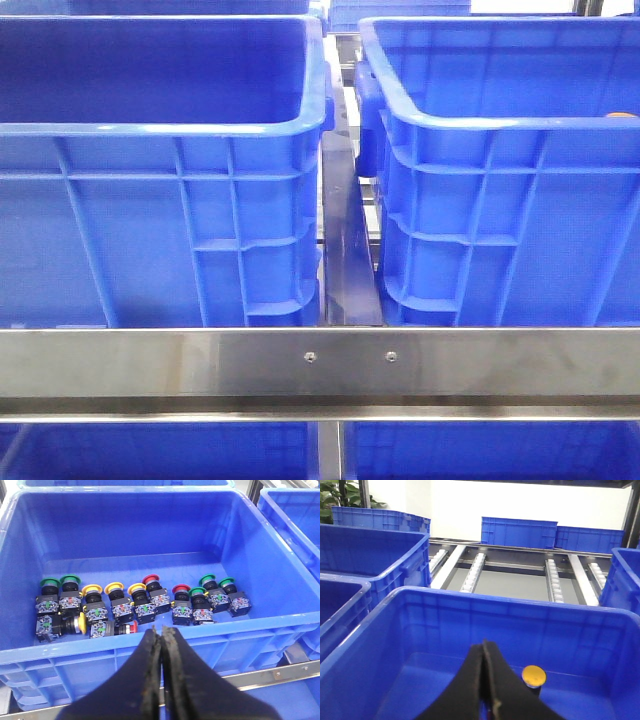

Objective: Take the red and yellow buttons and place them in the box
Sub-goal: 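Open the right gripper to release the yellow button in the bin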

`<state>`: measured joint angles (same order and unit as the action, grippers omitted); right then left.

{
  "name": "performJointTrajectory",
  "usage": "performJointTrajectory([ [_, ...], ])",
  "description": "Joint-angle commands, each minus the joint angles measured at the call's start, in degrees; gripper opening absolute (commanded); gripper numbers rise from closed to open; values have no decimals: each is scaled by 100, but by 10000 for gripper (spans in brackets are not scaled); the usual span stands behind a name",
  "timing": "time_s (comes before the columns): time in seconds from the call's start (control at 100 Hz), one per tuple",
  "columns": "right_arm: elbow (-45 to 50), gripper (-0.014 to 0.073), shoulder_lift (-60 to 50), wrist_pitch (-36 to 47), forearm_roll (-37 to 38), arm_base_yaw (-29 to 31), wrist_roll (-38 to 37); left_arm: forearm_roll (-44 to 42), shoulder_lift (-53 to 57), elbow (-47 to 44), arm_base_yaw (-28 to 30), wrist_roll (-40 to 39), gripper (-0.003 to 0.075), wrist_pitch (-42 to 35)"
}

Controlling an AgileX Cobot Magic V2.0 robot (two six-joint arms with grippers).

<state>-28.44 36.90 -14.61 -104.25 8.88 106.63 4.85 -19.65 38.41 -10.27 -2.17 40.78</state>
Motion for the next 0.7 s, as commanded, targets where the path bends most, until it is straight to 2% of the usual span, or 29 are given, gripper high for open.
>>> performJointTrajectory([
  [0.0, -149, -67, -29, -222, -564, 38, 68, 67, -53, 152, 12, -43, -19, -414],
  [0.69, -149, -68, -29, -304, -564, 38, 68, 67, -53, 152, 12, -43, -19, -414],
])
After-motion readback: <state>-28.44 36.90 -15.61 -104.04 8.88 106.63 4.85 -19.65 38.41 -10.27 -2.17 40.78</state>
